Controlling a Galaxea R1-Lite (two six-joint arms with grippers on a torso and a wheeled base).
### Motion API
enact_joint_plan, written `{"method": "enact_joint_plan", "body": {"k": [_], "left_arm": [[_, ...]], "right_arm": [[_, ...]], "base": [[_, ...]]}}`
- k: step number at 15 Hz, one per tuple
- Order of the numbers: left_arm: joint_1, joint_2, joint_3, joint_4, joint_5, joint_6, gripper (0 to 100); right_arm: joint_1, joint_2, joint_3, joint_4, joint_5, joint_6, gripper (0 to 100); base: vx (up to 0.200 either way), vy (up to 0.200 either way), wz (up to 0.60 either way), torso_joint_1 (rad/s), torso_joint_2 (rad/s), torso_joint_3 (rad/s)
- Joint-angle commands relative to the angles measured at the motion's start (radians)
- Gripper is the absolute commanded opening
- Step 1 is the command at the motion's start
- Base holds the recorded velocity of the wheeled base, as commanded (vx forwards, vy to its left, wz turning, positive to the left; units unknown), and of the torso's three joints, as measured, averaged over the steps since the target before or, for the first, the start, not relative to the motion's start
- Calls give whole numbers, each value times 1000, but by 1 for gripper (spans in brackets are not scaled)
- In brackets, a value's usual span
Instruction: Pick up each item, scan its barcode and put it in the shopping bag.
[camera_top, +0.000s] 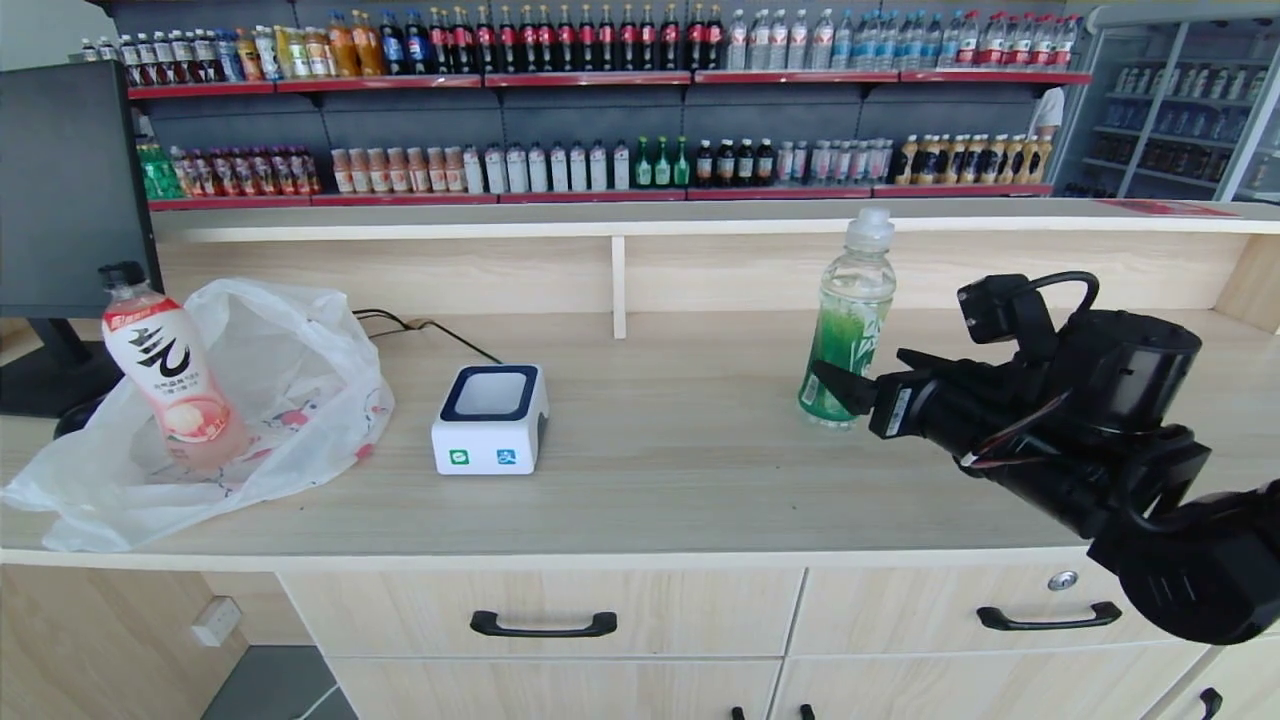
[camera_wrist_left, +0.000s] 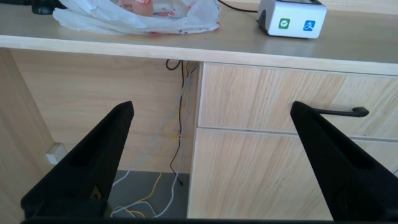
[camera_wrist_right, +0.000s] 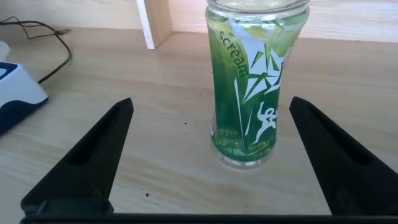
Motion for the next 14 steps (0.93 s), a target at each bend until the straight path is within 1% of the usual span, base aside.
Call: {"method": "enact_joint_plan", "body": {"k": [1,2,3,5,6,11,14], "left_arm": [[1,0,0,0,0,0,100],[1,0,0,0,0,0,100],[1,0,0,0,0,0,100],[1,1,0,0,1,0,100],[1,0,0,0,1,0,100],[1,0,0,0,0,0,100],[1,0,0,0,0,0,100]], "right_arm": [[2,57,-3,-3,-4,0,100],[2,60,-5,-3,-12,-2,100],[10,63,-11,-2,-52,6,100],[44,74,-17,-2,-92,51,100],[53,83,-22,-2,-104,52,100],[19,170,-135,-2,-141,51,100],[10,198,-147,-11,-141,55,100]], "base": [[0,0,0,0,0,0],[0,0,0,0,0,0],[0,0,0,0,0,0],[0,0,0,0,0,0],[0,0,0,0,0,0],[0,0,0,0,0,0],[0,0,0,0,0,0]]}}
